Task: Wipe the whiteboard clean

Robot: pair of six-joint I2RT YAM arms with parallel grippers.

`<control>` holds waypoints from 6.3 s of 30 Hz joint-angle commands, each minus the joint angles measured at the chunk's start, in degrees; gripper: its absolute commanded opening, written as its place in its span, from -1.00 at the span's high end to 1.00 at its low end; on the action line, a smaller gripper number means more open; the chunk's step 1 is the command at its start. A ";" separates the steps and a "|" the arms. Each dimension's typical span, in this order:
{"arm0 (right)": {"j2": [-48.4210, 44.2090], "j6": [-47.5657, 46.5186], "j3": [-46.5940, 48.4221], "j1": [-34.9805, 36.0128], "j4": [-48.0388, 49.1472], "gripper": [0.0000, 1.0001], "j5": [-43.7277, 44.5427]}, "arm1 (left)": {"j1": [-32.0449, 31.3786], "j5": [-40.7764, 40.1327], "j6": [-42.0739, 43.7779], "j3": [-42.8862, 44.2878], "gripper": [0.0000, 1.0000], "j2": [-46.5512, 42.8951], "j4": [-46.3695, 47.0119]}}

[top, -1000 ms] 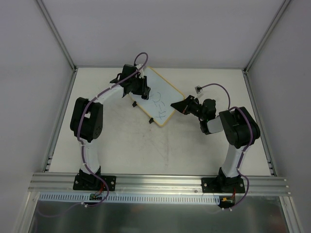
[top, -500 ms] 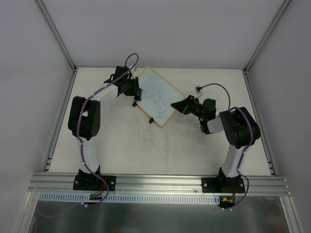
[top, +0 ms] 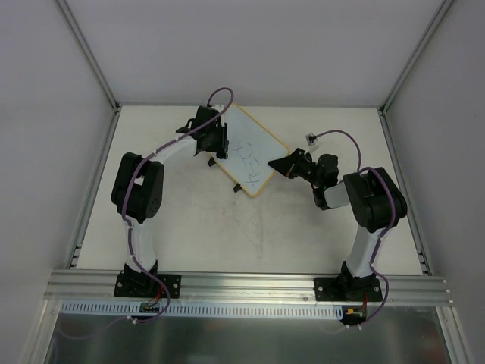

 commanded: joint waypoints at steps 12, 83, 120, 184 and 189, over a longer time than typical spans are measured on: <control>-2.89 -0.23 0.50 0.60 14.29 1.00 -1.83 | -13.42 10.10 -3.29 -8.98 1.00 -5.35 5.74; -2.71 -0.32 1.20 1.39 14.37 1.00 -2.97 | -15.27 12.74 3.39 -8.10 1.00 -8.08 10.75; -2.62 -0.23 1.55 1.83 14.29 1.00 -3.32 | 3.99 14.23 0.06 -1.25 1.00 1.68 6.53; -3.06 -0.32 1.47 2.18 14.37 1.00 -4.12 | -4.71 7.73 0.93 -8.72 1.00 -4.13 8.03; -2.89 -0.23 1.64 2.18 14.29 1.00 -4.12 | -8.49 7.20 0.32 -9.16 1.00 -4.74 10.21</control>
